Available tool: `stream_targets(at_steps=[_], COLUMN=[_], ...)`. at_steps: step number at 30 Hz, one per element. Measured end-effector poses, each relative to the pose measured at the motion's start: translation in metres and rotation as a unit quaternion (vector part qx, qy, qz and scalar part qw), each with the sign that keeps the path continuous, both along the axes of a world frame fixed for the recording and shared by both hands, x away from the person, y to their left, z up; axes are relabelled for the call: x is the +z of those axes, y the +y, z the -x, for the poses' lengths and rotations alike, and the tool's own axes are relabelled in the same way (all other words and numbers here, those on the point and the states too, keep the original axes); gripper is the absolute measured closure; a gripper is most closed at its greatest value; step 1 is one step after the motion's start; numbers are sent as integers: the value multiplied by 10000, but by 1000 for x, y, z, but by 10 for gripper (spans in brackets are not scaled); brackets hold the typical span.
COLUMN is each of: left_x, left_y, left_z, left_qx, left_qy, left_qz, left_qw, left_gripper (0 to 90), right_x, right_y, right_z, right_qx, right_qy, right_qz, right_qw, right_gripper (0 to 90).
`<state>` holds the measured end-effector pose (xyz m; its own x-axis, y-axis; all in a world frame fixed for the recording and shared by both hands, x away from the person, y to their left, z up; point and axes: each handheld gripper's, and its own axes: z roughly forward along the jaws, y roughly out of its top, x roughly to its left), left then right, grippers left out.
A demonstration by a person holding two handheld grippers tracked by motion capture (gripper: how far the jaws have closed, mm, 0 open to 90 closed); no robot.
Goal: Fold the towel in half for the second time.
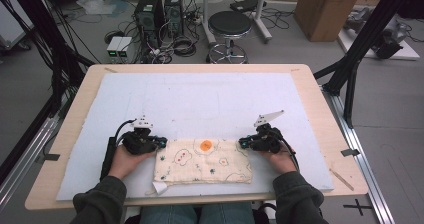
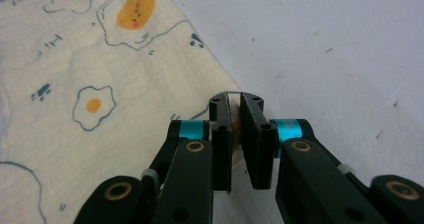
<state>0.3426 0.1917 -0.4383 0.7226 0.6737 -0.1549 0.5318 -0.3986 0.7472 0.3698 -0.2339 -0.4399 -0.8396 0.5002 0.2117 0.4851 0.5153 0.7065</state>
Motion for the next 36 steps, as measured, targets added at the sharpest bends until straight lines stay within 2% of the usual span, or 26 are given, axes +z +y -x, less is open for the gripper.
stream_targets(at_steps=[3, 5, 8, 10, 12, 13, 17, 20, 22, 25, 26, 28, 31, 33, 36], left_x=[2, 4, 7, 10, 14, 15, 16, 16, 19, 23, 24, 24, 19, 12, 5], left_y=[1, 3, 6, 5, 4, 4, 8, 12, 12, 12, 13, 13, 13, 12, 11], left_z=[1, 0, -2, -6, -8, -9, -18, -24, -29, -38, -42, -49, -57, -62, -66], left_qx=[38, 53, 175, 149, 163, 206, 304, 432, 489, 610, 654, 723, 964, 1072, 1191], left_qy=[-75, -132, -153, -138, -197, -233, -163, -155, -178, -222, -165, -175, -177, -102, -4], left_qz=[6, 85, 298, 187, 208, 232, 286, 455, 440, 538, 584, 538, 773, 709, 591], left_qw=[10000, 9999, 9993, 9996, 9995, 9992, 9990, 9979, 9977, 9964, 9960, 9958, 9922, 9917, 9911], left_gripper=[842, 842, 844, 845, 846, 846, 847, 848, 849, 850, 851, 851, 851, 851, 851], right_x=[3, 6, 11, 14, 16, 16, 19, 25, 29, 33, 33, 34, 29, 17, 8], right_y=[0, -1, -3, -4, -4, -4, -5, -4, -3, -1, -1, -1, 1, 3, 4], right_z=[0, -2, -5, -7, -11, -12, -23, -31, -39, -50, -55, -64, -73, -80, -86], right_qx=[70, 140, 181, 171, 175, 151, 71, -28, -81, -211, -224, -312, -487, -595, -713], right_qy=[58, 39, 1, 16, 23, 42, 0, -52, -66, 39, 36, 43, 42, 214, 286], right_qz=[-73, -21, -67, -105, -119, -134, -195, -239, -227, -184, -184, -195, -123, -51, -172], right_qw=[9999, 9999, 9998, 9998, 9998, 9998, 9998, 9997, 9997, 9996, 9996, 9993, 9987, 9980, 9969], right_gripper=[849, 851, 852, 852, 852, 853, 853, 854, 854, 855, 855, 855, 855, 855, 856])
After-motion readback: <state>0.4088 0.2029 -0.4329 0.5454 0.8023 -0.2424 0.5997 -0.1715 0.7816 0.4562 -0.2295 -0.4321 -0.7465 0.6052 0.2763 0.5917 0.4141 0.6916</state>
